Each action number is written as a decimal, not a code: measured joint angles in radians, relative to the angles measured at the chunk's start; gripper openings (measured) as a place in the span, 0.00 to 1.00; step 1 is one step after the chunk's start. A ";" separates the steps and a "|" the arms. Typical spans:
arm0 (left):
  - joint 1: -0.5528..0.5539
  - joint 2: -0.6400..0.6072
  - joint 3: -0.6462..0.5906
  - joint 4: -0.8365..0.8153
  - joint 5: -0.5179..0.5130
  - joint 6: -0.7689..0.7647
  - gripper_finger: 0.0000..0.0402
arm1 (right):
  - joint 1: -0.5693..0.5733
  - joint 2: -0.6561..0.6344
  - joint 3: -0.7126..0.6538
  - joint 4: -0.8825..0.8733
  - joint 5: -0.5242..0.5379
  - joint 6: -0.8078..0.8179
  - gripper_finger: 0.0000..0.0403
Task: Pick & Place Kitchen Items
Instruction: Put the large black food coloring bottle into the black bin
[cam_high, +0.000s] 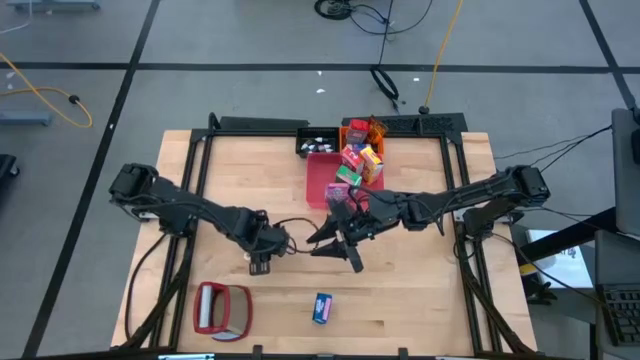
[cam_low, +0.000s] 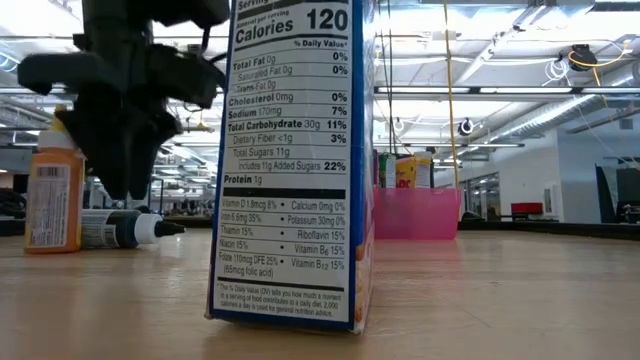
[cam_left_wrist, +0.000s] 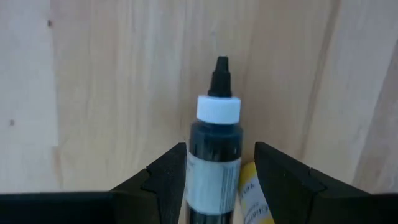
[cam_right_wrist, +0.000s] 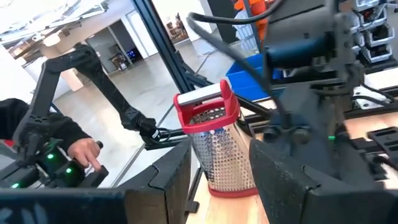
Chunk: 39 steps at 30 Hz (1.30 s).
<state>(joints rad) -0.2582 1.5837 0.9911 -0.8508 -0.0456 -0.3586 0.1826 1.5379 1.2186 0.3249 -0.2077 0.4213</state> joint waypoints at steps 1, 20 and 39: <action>0.006 0.000 -0.009 0.019 0.011 0.003 0.48 | 0.000 0.000 0.000 -0.001 -0.002 0.000 0.38; 0.057 0.000 -0.121 0.171 0.080 0.043 0.48 | -0.013 0.000 0.000 -0.008 0.002 -0.019 0.38; 0.065 0.000 -0.184 0.298 0.076 -0.033 0.37 | -0.014 0.000 0.000 -0.008 0.002 -0.019 0.38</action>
<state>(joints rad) -0.1933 1.5837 0.8074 -0.5526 0.0305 -0.3916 0.1688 1.5379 1.2190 0.3164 -0.2054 0.4023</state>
